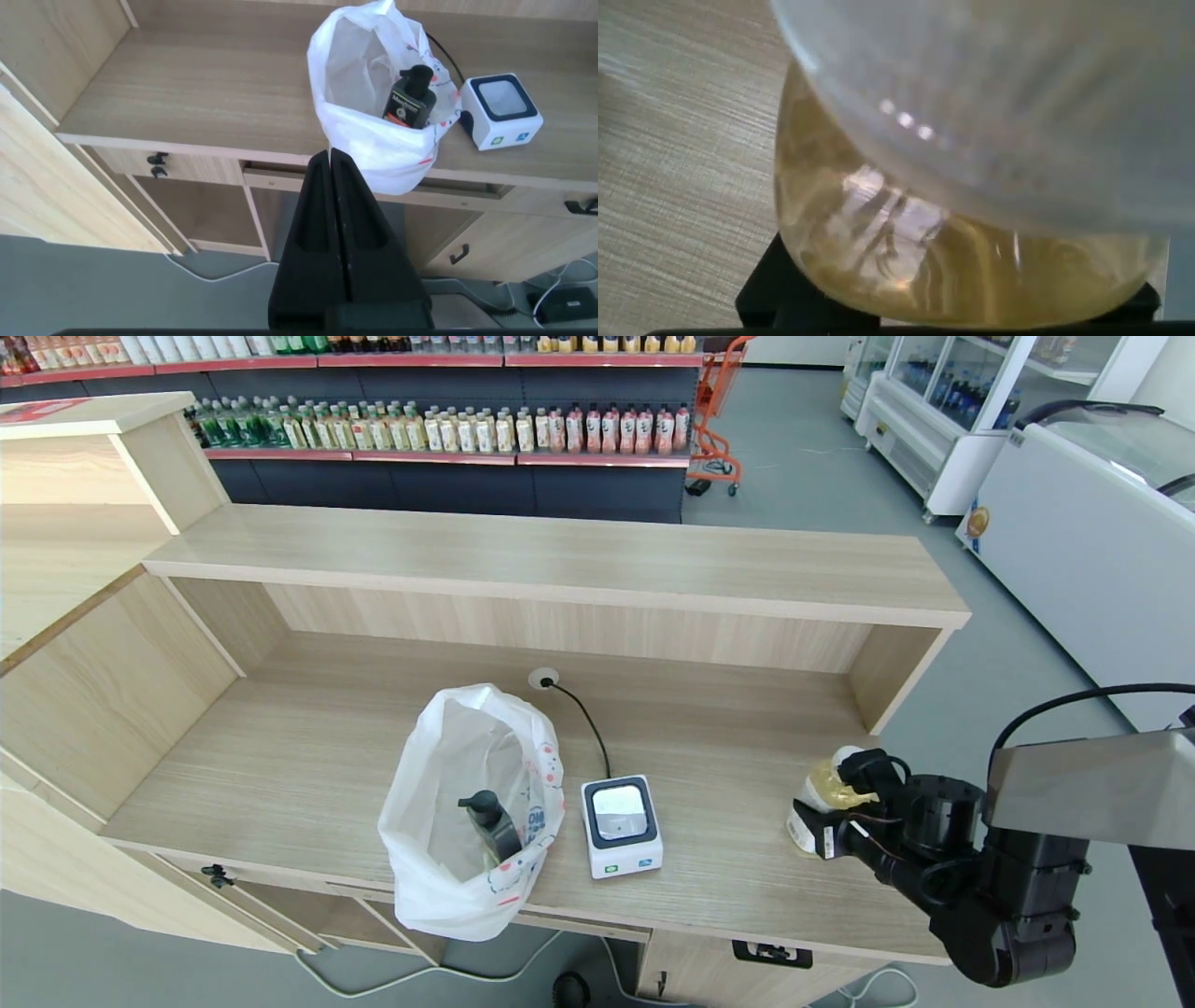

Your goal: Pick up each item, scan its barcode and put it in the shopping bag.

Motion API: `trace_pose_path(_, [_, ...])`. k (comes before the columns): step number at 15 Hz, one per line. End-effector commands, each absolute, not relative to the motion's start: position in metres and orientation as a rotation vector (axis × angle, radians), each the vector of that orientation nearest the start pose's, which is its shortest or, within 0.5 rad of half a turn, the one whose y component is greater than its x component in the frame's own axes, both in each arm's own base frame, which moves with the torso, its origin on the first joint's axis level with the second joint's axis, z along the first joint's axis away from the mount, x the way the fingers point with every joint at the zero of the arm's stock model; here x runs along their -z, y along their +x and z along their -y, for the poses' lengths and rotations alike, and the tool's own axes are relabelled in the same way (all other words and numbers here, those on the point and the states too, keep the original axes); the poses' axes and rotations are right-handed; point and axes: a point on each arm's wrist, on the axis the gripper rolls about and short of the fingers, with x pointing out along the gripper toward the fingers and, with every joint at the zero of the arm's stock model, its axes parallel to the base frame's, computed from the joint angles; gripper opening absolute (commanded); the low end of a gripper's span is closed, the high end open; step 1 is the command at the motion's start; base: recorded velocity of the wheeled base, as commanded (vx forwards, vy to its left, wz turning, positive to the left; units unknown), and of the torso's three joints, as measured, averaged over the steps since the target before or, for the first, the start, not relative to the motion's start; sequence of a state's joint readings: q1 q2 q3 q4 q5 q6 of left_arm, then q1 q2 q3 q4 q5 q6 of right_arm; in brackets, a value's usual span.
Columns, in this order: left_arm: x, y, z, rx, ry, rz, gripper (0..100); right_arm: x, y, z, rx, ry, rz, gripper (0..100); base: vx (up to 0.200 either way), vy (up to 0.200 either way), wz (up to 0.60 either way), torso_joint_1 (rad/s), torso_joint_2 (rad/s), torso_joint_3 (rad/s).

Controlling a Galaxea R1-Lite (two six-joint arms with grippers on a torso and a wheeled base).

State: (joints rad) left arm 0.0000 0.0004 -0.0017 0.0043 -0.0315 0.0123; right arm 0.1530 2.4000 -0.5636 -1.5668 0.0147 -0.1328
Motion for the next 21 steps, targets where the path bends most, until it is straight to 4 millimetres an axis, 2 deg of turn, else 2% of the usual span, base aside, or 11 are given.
trace_pose_path(1, [-0.075,-0.023,0.001,0.031,0.012,-0.004,0,-0.001,0.342,-0.053,-0.183,-0.147,-0.220,0,0.000,0.000,0.00,0.000,0.00,0.000])
trace_pose_path(2, [-0.075,-0.023,0.001,0.031,0.012,-0.004,0,-0.014,0.341,-0.049,-0.171,-0.136,-0.185,0,0.000,0.000,0.00,0.000,0.00,0.000])
trace_pose_path(3, [-0.075,-0.023,0.001,0.031,0.012,-0.004,0,-0.029,0.334,-0.044,-0.156,-0.116,-0.162,0,0.000,0.000,0.00,0.000,0.00,0.000])
trace_pose_path(4, [-0.075,-0.023,0.001,0.031,0.012,-0.004,0,-0.053,0.320,-0.041,-0.153,-0.071,-0.156,0,0.000,0.000,0.00,0.000,0.00,0.000])
trace_pose_path(6, [-0.075,-0.023,0.001,0.032,0.012,-0.004,0,-0.122,0.284,-0.029,-0.174,0.089,-0.162,0,0.000,0.000,0.00,0.000,0.00,0.000])
trace_pose_path(8, [-0.075,-0.023,0.001,0.031,0.012,-0.004,0,-0.190,0.223,-0.015,-0.320,0.241,-0.208,0,0.000,0.000,0.00,0.000,0.00,0.000])
trace_pose_path(10, [-0.075,-0.023,0.001,0.031,0.012,-0.004,0,-0.239,0.161,-0.011,-0.559,0.351,-0.282,0,0.000,0.000,0.00,0.000,0.00,0.000])
trace_pose_path(11, [-0.076,-0.023,0.001,0.031,0.012,-0.003,0,-0.257,0.137,-0.013,-0.679,0.384,-0.318,0,0.000,0.000,0.00,0.000,0.00,0.000])
trace_pose_path(13, [-0.075,-0.023,0.001,0.031,0.012,-0.004,0,-0.275,0.107,-0.016,-0.843,0.400,-0.327,0,0.000,0.000,0.00,0.000,0.00,0.000])
trace_pose_path(17, [-0.076,-0.023,0.001,0.032,0.012,-0.003,0,-0.276,0.066,-0.028,-1.088,0.377,-0.353,0,0.000,0.000,0.00,0.000,0.00,0.000])
trace_pose_path(21, [-0.075,-0.023,0.001,0.031,0.012,-0.003,0,-0.279,0.055,-0.031,-1.173,0.358,-0.357,0,0.000,0.000,0.00,0.000,0.00,0.000])
